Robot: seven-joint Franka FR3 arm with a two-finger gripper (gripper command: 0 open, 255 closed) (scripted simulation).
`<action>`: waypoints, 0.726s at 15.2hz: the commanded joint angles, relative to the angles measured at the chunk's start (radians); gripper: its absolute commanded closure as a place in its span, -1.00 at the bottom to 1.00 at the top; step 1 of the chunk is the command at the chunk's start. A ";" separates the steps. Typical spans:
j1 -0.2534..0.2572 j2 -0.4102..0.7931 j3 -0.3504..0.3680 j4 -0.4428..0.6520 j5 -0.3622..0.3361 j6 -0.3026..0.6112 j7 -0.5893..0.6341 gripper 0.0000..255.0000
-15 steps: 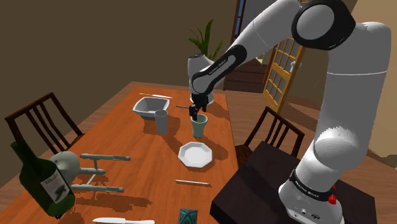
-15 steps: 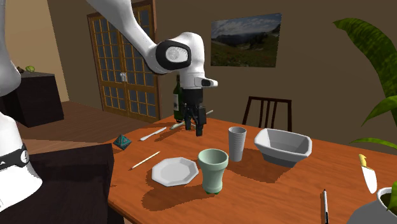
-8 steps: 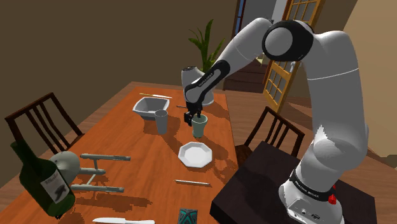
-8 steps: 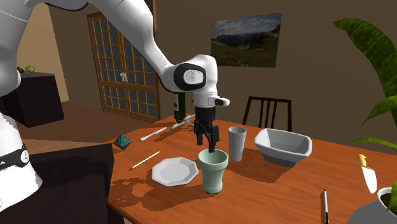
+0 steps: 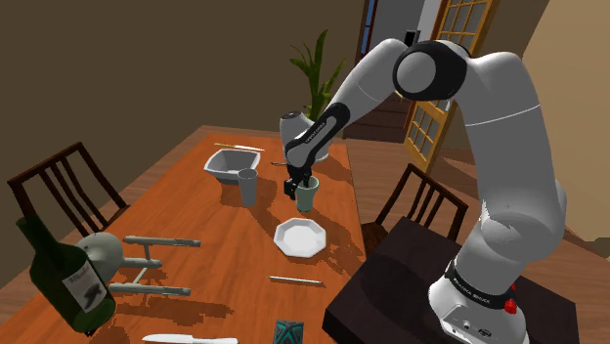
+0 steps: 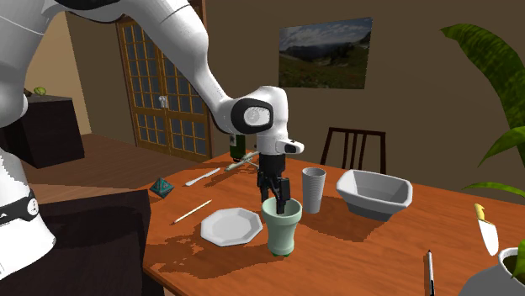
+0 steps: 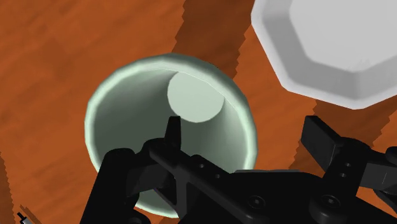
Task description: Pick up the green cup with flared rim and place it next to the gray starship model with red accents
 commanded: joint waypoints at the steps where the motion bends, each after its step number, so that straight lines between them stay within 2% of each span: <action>1: -0.001 0.002 0.000 0.002 0.000 0.001 -0.001 -1.00; 6: -0.001 0.002 0.000 0.002 0.000 0.001 -0.001 -1.00; 7: -0.001 0.002 0.000 0.002 0.000 0.001 -0.001 1.00; 11: -0.001 0.002 0.000 0.002 0.000 0.001 -0.001 1.00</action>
